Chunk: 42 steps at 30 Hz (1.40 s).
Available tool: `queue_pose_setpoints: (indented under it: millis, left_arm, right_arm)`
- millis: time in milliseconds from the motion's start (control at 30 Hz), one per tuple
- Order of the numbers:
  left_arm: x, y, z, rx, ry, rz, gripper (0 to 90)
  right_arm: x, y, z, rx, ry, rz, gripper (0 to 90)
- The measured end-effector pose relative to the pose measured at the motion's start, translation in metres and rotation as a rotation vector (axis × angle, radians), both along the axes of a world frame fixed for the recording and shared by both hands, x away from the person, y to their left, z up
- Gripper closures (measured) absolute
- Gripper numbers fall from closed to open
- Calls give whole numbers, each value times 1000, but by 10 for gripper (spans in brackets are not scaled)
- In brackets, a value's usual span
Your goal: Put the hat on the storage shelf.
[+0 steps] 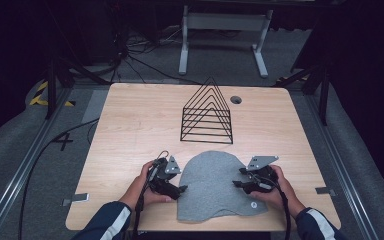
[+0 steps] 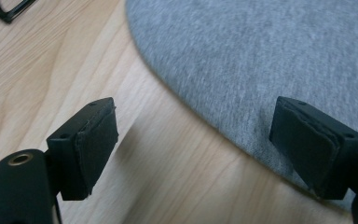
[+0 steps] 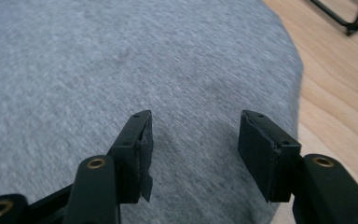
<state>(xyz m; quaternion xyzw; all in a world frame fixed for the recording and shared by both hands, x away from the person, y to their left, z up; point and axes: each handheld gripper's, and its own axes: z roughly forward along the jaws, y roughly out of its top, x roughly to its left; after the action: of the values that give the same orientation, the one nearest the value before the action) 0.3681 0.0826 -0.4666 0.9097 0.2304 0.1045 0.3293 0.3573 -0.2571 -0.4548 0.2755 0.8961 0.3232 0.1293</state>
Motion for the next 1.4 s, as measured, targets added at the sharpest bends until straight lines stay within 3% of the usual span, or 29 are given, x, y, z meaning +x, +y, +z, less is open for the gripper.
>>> queue_pose_setpoints:
  millis: [133,233,367,467,733,767,900,967,1100,1400]
  left_arm:
    - [4,5,0,4,-9,18,156]
    - [6,6,0,-17,13,20,166]
    - [10,3,3,-43,36,19,183]
    - [14,1,6,-75,29,31,185]
    - [28,-12,-1,-49,64,35,177]
    - [31,-16,-2,-46,58,36,153]
    - [33,-22,-2,-38,54,41,143]
    - [34,-24,0,-22,64,47,144]
    - [36,-26,3,5,80,46,165]
    - [40,-26,6,-30,73,15,516]
  right_arm:
    - [-3,4,0,-3,1,-3,406]
    - [-2,4,1,-12,-12,-14,386]
    - [4,-3,10,19,-37,-79,366]
    - [10,-4,12,18,-39,-107,348]
    - [28,-1,4,5,10,-130,305]
    - [30,1,2,-13,17,-134,300]
    - [32,3,1,-10,31,-130,304]
    - [32,4,1,2,48,-116,351]
    - [32,8,4,-17,69,-113,420]
    - [30,12,2,44,69,-112,735]
